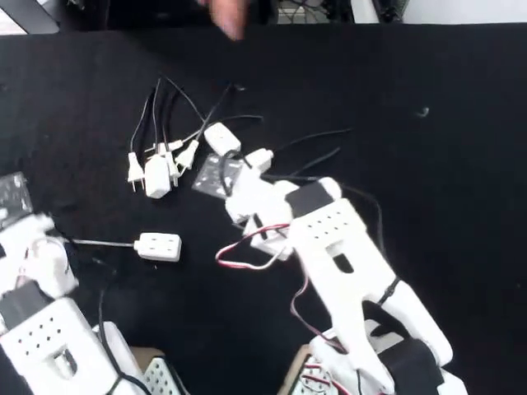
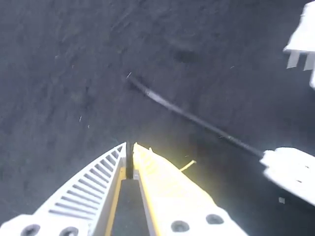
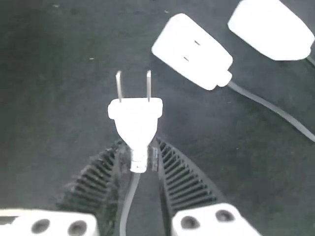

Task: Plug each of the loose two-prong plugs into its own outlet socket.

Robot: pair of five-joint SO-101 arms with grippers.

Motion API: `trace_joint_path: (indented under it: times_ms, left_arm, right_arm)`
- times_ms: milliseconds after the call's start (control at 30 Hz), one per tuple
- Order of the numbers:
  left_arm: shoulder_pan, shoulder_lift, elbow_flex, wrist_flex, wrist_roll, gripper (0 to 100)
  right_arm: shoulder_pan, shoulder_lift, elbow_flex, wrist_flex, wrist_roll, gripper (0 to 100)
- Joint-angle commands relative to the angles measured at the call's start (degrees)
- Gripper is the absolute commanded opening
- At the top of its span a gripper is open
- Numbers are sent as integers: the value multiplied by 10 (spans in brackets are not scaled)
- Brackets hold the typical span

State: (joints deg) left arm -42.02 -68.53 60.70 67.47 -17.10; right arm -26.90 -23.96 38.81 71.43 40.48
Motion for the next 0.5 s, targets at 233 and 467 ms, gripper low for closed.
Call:
trace_joint_path:
  times_ms: [233,467]
  left_arm:
    - [19,382,-314,71,3,30]
    - [3,426,-166,-76,-15,30]
  right_arm:
    - [-35,6,-195,229,45,11]
    - [-80,136,-298,294,118,11]
